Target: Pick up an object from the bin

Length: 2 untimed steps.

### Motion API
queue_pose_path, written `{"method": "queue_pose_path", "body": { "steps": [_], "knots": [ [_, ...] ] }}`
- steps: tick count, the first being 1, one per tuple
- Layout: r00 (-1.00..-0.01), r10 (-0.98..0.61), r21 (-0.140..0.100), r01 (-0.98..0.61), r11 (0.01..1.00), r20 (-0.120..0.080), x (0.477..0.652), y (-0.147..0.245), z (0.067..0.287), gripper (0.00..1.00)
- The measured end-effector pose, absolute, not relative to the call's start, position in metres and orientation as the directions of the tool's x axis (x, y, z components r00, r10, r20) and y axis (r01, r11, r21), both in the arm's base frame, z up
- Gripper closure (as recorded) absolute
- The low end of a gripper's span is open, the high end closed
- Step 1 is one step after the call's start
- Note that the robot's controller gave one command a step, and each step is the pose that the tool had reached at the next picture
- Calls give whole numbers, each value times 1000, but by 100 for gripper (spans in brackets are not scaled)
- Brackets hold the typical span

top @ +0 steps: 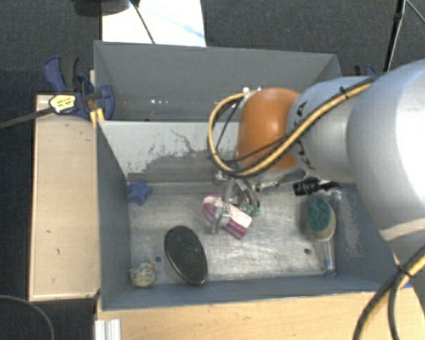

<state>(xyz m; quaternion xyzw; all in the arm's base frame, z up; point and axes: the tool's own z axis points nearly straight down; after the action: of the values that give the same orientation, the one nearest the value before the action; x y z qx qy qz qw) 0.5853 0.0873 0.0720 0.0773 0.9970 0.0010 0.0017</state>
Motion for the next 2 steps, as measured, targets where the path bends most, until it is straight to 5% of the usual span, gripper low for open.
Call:
{"method": "queue_pose_path", "body": {
  "steps": [1, 2],
  "knots": [
    [-988, 156, 4, 156, 988, -5, 586, 87, 73, 100],
    [-983, 184, 4, 184, 983, -12, 595, 81, 253, 100]
  ]
}}
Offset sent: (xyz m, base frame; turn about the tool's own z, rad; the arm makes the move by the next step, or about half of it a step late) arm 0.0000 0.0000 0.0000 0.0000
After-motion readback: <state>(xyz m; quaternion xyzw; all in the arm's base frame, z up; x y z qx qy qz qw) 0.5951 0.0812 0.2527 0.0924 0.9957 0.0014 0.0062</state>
